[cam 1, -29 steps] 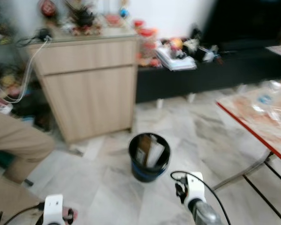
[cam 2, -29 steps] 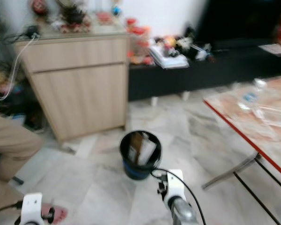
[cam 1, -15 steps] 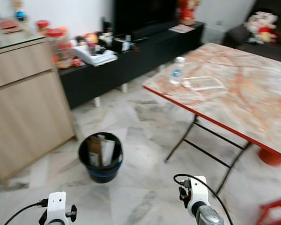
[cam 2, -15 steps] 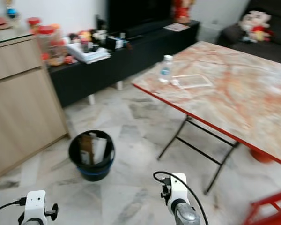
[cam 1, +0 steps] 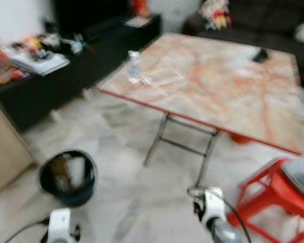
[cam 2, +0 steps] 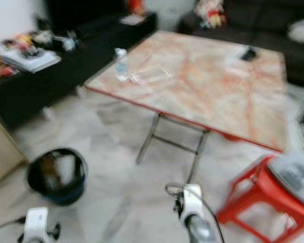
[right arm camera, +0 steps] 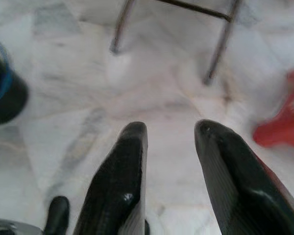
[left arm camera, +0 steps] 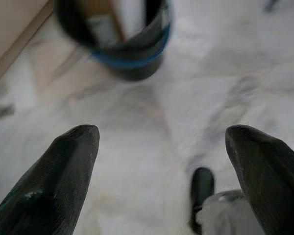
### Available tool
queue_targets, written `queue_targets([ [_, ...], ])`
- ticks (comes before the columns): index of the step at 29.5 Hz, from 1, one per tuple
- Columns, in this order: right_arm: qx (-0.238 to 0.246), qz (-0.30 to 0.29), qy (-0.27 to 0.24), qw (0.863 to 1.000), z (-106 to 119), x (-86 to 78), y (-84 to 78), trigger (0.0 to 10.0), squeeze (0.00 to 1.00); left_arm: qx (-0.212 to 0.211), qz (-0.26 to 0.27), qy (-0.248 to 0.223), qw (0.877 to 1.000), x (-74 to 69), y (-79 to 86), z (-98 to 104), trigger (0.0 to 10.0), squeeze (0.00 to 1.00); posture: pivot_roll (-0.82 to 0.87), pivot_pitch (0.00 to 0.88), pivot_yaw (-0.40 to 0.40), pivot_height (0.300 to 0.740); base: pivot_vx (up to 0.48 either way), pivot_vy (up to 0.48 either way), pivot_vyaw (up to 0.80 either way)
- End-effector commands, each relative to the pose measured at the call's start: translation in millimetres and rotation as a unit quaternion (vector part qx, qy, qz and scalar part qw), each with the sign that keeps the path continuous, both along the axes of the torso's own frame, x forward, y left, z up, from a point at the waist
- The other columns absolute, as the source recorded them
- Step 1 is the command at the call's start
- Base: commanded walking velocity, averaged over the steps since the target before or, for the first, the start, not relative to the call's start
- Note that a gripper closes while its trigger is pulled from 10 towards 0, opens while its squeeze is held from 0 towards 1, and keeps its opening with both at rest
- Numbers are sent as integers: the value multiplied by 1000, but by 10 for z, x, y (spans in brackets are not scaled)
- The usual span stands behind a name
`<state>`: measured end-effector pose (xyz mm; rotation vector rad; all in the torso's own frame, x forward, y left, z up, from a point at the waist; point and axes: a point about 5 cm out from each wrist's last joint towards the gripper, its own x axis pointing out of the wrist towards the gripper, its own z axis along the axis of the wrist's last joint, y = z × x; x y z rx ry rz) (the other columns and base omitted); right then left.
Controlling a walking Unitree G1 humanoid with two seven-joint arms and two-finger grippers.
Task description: Picking trash to rubbish bin
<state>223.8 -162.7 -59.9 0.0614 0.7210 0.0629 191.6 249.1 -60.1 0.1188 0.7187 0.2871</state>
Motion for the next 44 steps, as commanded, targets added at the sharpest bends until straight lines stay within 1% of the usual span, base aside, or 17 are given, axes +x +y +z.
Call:
queue_targets([
  [1, -4, 0, 11, 1000, -33, -50, -13, 10000, 0, 1, -1, 13, 1000, -47, -3, -31, 10000, 0, 64, 14, -56, 740, 0, 0, -800],
  [18, 1, 2, 6, 1000, -20, -28, 22, 10000, 0, 3, -4, 12, 1000, -43, -7, -29, 10000, 0, 68, 10, -59, 740, 0, 0, -800],
  [24, 3, 3, -3, 1000, 8, 15, 42, 10000, 0, 3, -2, 5, 1000, -17, -9, -13, 10000, 0, 68, 19, -57, 740, 0, 0, 0],
  [28, 16, 5, -20, 1000, 63, 96, 96, 10000, 0, 5, -2, 0, 1000, 1, -7, -1, 10000, 0, 63, 22, -57, 740, 0, 0, 0],
  [33, 17, 14, -47, 999, 150, 211, 139, 10000, 0, 18, -1, -16, 1000, 72, 6, 50, 10000, 0, 66, 26, -60, 740, 0, 0, 0],
  [35, 23, 24, -75, 997, 239, 315, 185, 10000, 0, 25, 9, -53, 998, 179, 37, 145, 10000, 0, 65, 30, -62, 740, 0, 0, 0],
  [38, 34, 28, -109, 993, 349, 432, 232, 10000, 0, 51, 9, -105, 993, 319, 90, 297, 10000, 0, 66, 31, -62, 740, 0, 0, 0],
  [39, 38, 31, -131, 990, 425, 508, 260, 10000, 0, 65, 12, -144, 987, 409, 136, 416, 10000, 0, 65, 33, -64, 740, 0, 0, 0],
  [41, 43, 32, -151, 987, 497, 576, 284, 10000, 0, 76, 11, -180, 981, 492, 172, 532, 10000, 0, 68, 36, -66, 740, 0, 0, 0],
  [42, 47, 33, -172, 983, 578, 649, 304, 10000, 0, 84, 0, -215, 973, 582, 190, 656, 10000, 0, 73, 36, -67, 740, 0, 0, 0],
  [43, 48, 33, -186, 981, 631, 694, 312, 10000, 0, 90, -7, -235, 968, 635, 199, 731, 10000, 0, 73, 36, -67, 740, 0, 0, 0],
  [44, 54, 26, -205, 977, 711, 763, 312, 10000, 0, 94, -12, -262, 960, 709, 215, 842, 10000, 0, 73, 36, -68, 740, 0, 0, 0],
])
